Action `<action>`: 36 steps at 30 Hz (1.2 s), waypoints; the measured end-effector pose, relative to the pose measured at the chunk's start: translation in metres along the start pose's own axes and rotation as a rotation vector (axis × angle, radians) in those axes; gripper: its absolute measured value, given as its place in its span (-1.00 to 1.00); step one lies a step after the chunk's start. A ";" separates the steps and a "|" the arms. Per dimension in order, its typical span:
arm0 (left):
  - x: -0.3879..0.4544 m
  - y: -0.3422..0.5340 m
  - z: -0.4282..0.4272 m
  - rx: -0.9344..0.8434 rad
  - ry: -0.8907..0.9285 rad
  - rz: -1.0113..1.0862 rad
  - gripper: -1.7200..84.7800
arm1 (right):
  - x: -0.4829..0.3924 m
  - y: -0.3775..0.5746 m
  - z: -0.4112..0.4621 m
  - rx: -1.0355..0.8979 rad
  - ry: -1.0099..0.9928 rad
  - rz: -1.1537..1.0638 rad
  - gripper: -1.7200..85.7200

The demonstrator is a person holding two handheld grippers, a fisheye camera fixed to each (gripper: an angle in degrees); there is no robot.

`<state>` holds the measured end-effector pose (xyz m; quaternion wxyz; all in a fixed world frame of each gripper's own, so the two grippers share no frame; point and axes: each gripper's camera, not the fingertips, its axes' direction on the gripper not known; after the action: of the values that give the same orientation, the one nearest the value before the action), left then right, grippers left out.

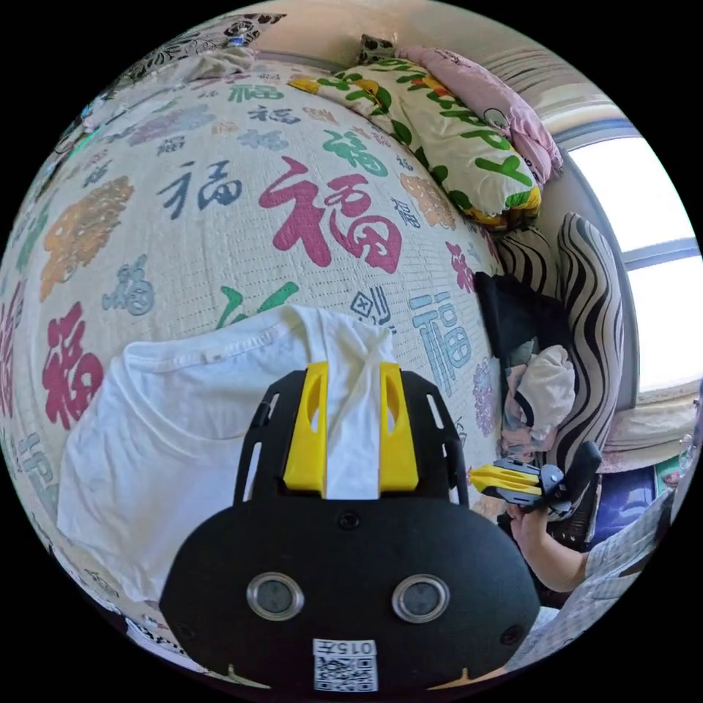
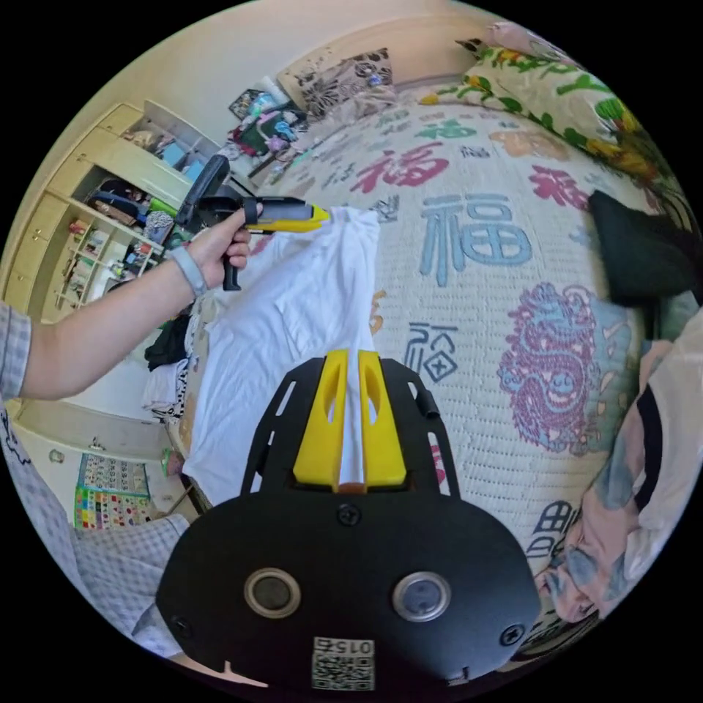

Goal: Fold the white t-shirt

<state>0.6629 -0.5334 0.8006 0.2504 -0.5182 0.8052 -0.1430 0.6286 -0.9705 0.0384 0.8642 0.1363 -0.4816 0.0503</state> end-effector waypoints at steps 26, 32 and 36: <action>-0.200 0.355 -0.224 0.292 0.049 -0.602 -0.76 | -0.212 -0.126 0.135 -0.248 -0.142 -0.121 -0.80; -0.252 0.382 -0.244 0.337 0.128 -0.644 -0.72 | -0.327 -0.227 0.246 -0.292 -0.279 -0.284 -0.75; -0.265 0.381 -0.246 0.329 0.158 -0.600 -0.72 | -0.378 -0.264 0.319 -0.413 -0.167 -0.317 -0.68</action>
<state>0.3261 -0.1393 0.8866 0.2140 -0.6717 0.6004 -0.3776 0.2242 -1.2971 -0.1712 0.8281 0.0344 -0.5239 -0.1965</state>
